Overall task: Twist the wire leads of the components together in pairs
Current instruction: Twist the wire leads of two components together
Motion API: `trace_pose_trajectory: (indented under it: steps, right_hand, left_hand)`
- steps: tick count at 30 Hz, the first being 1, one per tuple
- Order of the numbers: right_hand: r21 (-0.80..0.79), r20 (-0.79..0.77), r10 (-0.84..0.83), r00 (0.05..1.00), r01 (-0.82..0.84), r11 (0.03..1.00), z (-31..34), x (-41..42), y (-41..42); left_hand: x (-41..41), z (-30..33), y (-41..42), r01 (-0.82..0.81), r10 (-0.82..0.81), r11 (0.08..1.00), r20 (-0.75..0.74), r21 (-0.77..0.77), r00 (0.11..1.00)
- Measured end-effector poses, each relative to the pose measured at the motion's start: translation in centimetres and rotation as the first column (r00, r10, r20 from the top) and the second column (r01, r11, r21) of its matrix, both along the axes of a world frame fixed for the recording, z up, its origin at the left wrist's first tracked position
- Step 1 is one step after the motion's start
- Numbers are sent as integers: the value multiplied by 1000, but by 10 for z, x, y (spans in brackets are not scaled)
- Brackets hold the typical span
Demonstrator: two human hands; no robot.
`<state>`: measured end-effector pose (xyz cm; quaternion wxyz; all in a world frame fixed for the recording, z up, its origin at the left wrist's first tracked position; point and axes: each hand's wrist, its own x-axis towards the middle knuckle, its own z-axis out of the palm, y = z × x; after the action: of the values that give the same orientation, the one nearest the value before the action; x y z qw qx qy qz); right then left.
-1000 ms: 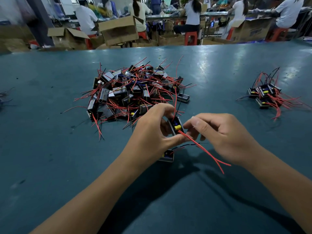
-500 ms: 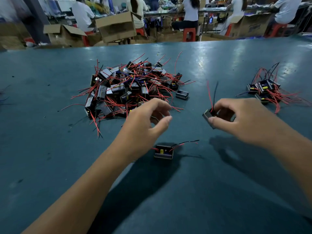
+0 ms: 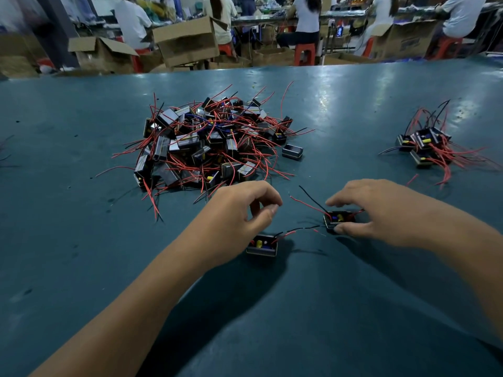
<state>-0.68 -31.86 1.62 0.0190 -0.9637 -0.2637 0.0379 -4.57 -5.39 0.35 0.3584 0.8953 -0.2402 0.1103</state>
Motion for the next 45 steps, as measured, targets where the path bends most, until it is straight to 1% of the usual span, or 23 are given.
trace_pose_trajectory:
  steps: [3, 5, 10, 16, 18, 24, 28, 31, 33, 35, 37, 40, 45]
  right_hand:
    - [179, 58, -16, 998, 6, 984, 2, -3, 1]
    - [254, 115, -21, 993, -9, 967, 3, -4, 2]
    - [364, 148, -54, 987, -4, 932, 0, -5, 7]
    - [529, 155, -107, 982, 9, 848, 0, -5, 7]
    - [528, 152, -106, 983, 10, 849, 1, -5, 6]
    - [453, 145, -64, 987, -9, 891, -3, -5, 7]
    - [424, 139, -33, 990, -29, 905, -6, -6, 11]
    - [407, 128, -10, 992, -43, 912, -10, -5, 14]
    - [401, 126, -13, 992, -39, 915, -13, -6, 16]
    - [386, 125, -27, 992, -24, 922, -17, -6, 19]
    - [373, 126, -37, 991, -13, 928, -20, -6, 20]
    - [371, 133, -35, 991, -17, 929, -21, -5, 21]
    - [385, 142, -27, 990, -30, 922, -21, -4, 20]
  left_hand:
    - [1, -1, 1, 0, -1, 1000, 23, 27, 1000]
    - [1, -1, 1, -10, 10, 999, 28, 33, 1000]
    - [1, -1, 1, -16, 16, 999, 20, 40, 1000]
    - [0, 1, 1, 2, -4, 999, 28, 54, 1000]
    - [-1, 1, 1, 1, -3, 998, 31, 59, 1000]
    - [0, -1, 2, 7, -9, 998, 25, 61, 1000]
    - [-1, 1, 2, 13, -13, 999, -5, 43, 1000]
    - [-3, 4, 3, 101, -99, 994, -50, 51, 994]
    - [-5, 5, 3, 183, -173, 977, -93, 110, 981]
    - [-6, 4, 1, 208, -186, 964, -143, 164, 972]
    - [-6, 1, 1, 193, -166, 966, -161, 174, 973]
    - [-4, -1, 0, 168, -143, 971, -148, 169, 979]
    - [-4, -3, 2, 76, -54, 983, -135, 166, 989]
